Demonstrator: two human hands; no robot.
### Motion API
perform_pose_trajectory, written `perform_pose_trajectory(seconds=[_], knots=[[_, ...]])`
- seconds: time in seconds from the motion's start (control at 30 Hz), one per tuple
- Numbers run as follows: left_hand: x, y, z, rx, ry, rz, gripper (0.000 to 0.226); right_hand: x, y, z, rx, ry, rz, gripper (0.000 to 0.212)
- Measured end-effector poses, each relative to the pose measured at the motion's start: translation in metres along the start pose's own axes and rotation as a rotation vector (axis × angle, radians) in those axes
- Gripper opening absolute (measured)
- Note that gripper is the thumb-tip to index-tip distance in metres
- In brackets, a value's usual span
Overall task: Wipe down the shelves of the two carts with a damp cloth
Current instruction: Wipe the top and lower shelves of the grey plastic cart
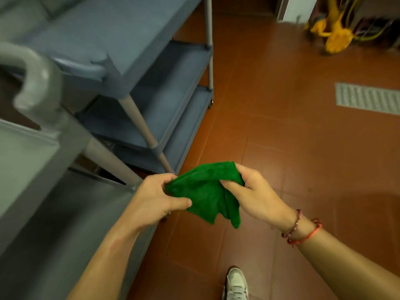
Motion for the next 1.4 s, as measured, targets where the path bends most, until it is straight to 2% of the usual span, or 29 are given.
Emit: perform_pose_trajectory(seconds=[0.13, 0.27, 0.53, 0.93, 1.03, 1.2, 1.4], knots=[[-0.076, -0.036, -0.05, -0.086, -0.189, 0.05, 0.02, 0.108, -0.02, -0.013, -0.003, -0.013, -0.048, 0.02], [-0.144, -0.065, -0.087, -0.143, -0.385, 0.103, 0.034, 0.195, -0.039, -0.023, -0.008, -0.049, -0.117, 0.019], [-0.234, -0.09, -0.121, -0.22, -0.451, 0.192, 0.02, 0.298, -0.05, -0.06, 0.027, -0.031, -0.228, 0.02], [-0.277, -0.055, -0.127, -0.322, -0.5, 0.25, 0.017, 0.326, -0.001, -0.094, 0.049, -0.029, -0.301, 0.01], [-0.279, -0.035, -0.131, -0.346, -0.485, 0.264, 0.016, 0.33, 0.024, -0.093, 0.085, -0.043, -0.315, 0.015], [-0.27, 0.011, -0.145, -0.395, -0.502, 0.226, 0.013, 0.332, 0.081, -0.09, 0.149, -0.048, -0.294, 0.03], [-0.254, 0.086, -0.181, -0.508, -0.561, 0.194, 0.012, 0.34, 0.184, -0.081, 0.248, -0.07, -0.27, 0.028]])
Point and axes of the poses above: each hand's wrist, its own y-axis towards the middle knuckle, its own z-axis out of the palm, x = y × z, the point moved 2 cm from there along y, towards the middle knuckle, and after that the axes turned 7 degrees about y, right-handed, at the moved point
